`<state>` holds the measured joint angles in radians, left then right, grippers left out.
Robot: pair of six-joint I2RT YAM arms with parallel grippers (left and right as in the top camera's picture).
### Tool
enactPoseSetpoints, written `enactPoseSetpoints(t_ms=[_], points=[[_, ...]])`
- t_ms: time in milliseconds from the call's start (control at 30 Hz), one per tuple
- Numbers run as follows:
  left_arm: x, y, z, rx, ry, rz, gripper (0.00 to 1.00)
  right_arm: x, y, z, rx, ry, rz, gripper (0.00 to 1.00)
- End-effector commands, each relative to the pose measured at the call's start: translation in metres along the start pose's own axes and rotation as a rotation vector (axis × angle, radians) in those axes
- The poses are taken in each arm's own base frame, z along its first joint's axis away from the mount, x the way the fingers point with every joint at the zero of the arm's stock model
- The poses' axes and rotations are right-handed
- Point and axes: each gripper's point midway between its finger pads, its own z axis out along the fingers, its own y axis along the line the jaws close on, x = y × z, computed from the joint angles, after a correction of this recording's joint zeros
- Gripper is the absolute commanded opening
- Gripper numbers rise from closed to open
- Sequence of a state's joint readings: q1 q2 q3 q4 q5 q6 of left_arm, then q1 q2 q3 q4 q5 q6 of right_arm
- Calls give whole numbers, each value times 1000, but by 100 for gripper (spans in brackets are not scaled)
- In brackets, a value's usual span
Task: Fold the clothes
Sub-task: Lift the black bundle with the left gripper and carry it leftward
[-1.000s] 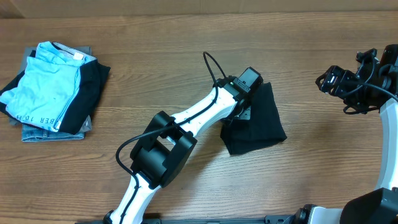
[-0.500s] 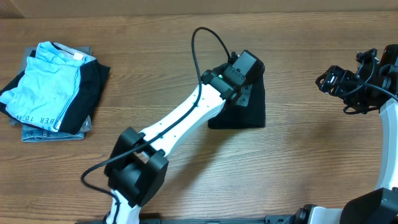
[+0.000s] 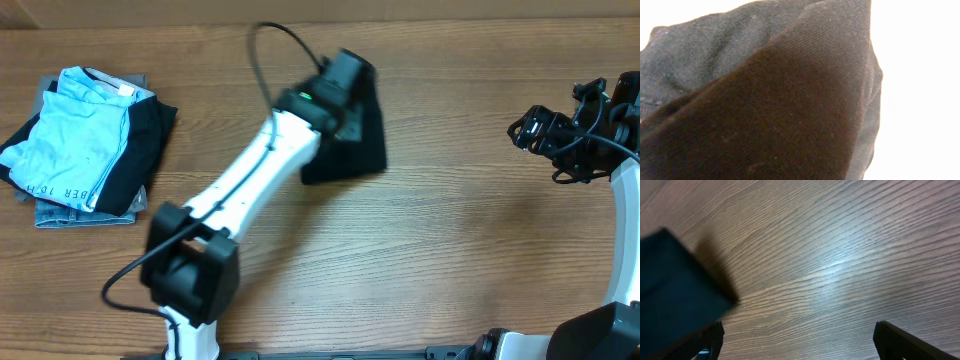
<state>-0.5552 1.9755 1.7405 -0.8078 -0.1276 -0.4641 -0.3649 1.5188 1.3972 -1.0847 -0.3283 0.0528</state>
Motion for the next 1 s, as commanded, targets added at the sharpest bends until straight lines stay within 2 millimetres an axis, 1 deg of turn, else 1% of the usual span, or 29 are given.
enactPoseSetpoints(t_ms=[0, 33, 100, 233, 300, 367, 400, 433, 467, 500, 567, 600, 633, 733, 833, 967], points=[[-53, 35, -61, 77, -150, -54, 4, -4, 1, -3, 4, -17, -3, 100], [-60, 45, -68, 77, -169, -58, 4, -4, 1, -3, 4, -17, -2, 100], [-74, 74, -86, 52, -217, -94, 4, -4, 1, -3, 4, -17, -3, 100], [-91, 124, -121, 16, -292, -175, 4, -4, 1, -3, 4, -17, -2, 100], [-96, 156, -141, -16, -330, -228, 4, -4, 1, -3, 4, -17, -2, 100], [-98, 180, -156, -33, -354, -272, 4, -4, 1, -3, 4, -17, -2, 100], [-98, 196, -165, -35, -366, -303, 4, -4, 1, -3, 4, -17, -2, 100], [-97, 209, -172, -31, -373, -328, 4, -4, 1, -3, 4, -17, -2, 100], [-96, 217, -176, -25, -377, -345, 4, -4, 1, -3, 4, -17, -2, 100], [-95, 232, -183, -13, -383, -376, 4, -4, 1, -3, 4, -17, -2, 100], [-92, 253, -189, 14, -383, -424, 4, -4, 1, -3, 4, -17, -3, 100], [-89, 268, -192, 21, -382, -457, 4, -4, 1, -3, 4, -17, -2, 100], [-82, 294, -193, 14, -376, -522, 4, -4, 1, -3, 4, -17, -2, 100], [-71, 328, -191, -19, -360, -599, 4, -4, 1, -3, 4, -17, -2, 100], [-56, 356, -185, -54, -327, -672, 4, -4, 1, -3, 4, -17, -2, 100], [-35, 388, -170, -92, -269, -754, 4, -4, 1, -3, 4, -17, -2, 100]])
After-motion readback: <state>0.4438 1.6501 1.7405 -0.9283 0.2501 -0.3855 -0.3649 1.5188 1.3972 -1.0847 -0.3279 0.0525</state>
